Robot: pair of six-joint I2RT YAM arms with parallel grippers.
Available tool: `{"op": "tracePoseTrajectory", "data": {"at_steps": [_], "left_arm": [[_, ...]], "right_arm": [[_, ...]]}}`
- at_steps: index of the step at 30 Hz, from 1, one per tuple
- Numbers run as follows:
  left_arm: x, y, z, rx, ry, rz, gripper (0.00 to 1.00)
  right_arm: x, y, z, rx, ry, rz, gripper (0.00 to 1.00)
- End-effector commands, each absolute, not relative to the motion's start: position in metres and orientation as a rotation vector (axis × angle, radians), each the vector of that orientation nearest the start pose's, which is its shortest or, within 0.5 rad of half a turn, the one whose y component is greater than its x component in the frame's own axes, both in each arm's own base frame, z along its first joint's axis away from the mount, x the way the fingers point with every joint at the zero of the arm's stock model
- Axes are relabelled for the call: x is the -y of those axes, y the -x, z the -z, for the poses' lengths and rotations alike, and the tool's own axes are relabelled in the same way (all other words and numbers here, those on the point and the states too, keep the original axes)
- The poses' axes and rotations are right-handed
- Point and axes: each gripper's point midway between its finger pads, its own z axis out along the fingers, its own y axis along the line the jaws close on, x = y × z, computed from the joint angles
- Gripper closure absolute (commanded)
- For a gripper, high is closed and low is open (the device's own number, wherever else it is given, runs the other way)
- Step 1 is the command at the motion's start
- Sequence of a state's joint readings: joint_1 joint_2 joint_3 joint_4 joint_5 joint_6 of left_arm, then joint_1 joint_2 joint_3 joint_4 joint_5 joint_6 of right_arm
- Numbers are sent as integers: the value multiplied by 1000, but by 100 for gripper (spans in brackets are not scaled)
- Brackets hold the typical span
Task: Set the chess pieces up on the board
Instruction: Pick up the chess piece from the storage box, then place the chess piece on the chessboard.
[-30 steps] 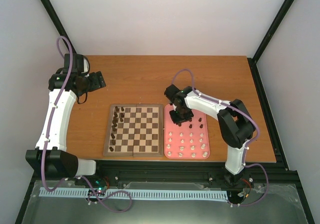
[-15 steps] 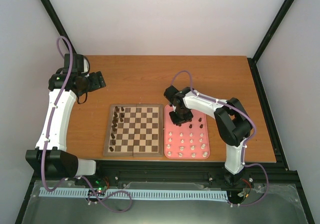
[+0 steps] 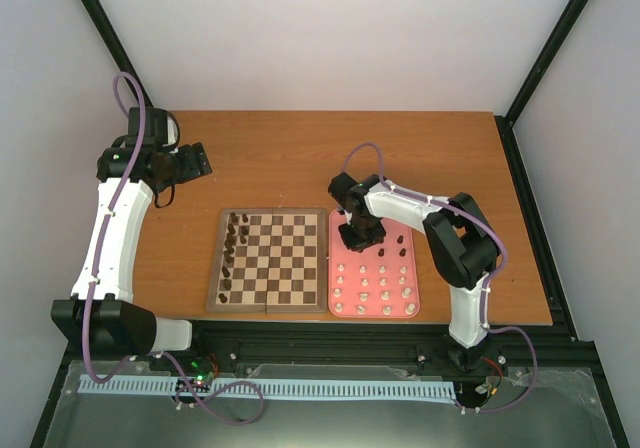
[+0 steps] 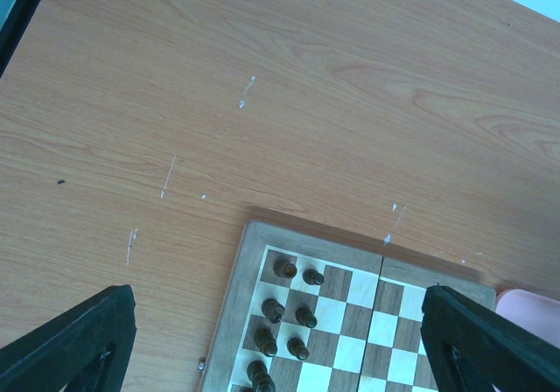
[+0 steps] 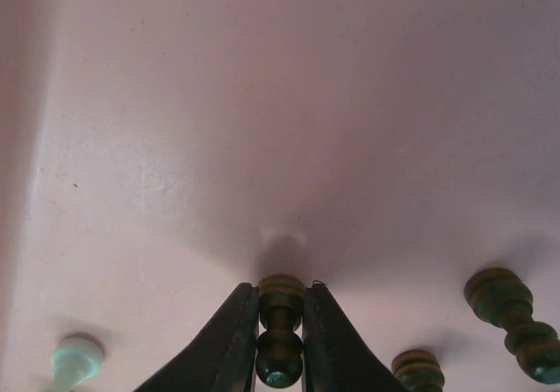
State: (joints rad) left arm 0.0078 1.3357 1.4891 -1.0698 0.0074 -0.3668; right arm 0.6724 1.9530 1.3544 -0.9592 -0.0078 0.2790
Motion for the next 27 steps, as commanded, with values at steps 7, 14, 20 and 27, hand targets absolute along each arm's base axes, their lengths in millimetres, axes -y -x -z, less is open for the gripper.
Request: {"op": "tracePoseTrajectory", "data": {"at_steps": [7, 14, 20, 27], "left_arm": [[0, -342, -280, -2428, 442, 160, 0], [0, -342, -283, -2419, 441, 161, 0], [0, -340, -285, -2414, 440, 165, 0], [2, -339, -291, -2399, 435, 178, 0]], "right_arm": [[-227, -294, -50, -3017, 575, -37, 93], [-267, -295, -97, -2946, 662, -84, 94], [-371, -272, -125, -2850, 921, -246, 94], [-465, -235, -114, -2806, 1111, -433, 94]]}}
